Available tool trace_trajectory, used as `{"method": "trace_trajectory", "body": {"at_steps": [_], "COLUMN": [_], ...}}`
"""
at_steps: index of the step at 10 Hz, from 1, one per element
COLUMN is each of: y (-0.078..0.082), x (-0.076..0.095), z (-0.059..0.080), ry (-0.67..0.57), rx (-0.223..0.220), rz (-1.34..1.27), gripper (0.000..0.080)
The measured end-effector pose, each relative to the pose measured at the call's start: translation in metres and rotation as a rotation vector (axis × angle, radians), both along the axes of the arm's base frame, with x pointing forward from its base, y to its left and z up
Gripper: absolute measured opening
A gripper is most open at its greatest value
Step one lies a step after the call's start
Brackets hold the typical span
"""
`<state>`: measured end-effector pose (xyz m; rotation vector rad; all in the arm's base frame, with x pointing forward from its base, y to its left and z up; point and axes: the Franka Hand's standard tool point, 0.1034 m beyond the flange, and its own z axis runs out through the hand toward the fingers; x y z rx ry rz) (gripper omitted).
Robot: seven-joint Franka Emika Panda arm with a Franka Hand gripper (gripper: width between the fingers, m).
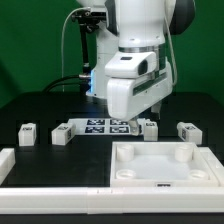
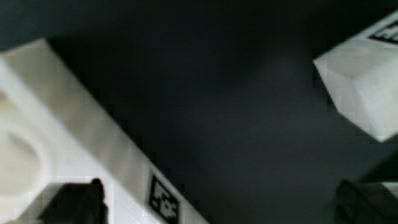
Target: Assemble one leg
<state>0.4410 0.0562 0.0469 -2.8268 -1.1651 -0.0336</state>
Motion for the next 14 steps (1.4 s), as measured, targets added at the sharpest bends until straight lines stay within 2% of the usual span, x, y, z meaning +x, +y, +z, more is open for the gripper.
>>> {"method": "trace_trajectory", "body": {"at_steps": [2,5,7,9,10,11,13,14], "y": [0.012,0.047,0.074,0.093,0.099,0.097,0.096,0.094], "x": [-0.013,-0.031,-0.038,-0.043,-0.045,-0.046,-0.047,-0.051], "z": [-0.005,-0.009,-0.009,-0.009,-0.009,-0.009,-0.01,-0.009], "ry": [0.028,0.075,0.089,0.091,0.1,0.131,0.145,0.251], "rx": [0.012,0.021,0.02,0.02,0.016,-0.003,-0.011,-0.063], "rz": [-0.34,-0.739,-0.801,-0.817,-0.807,-0.79,-0.787,-0.767], "gripper": [0.0649,0.0649,0.0649,0.0649,0.0649,0.0649,0.0649,0.0649]}}
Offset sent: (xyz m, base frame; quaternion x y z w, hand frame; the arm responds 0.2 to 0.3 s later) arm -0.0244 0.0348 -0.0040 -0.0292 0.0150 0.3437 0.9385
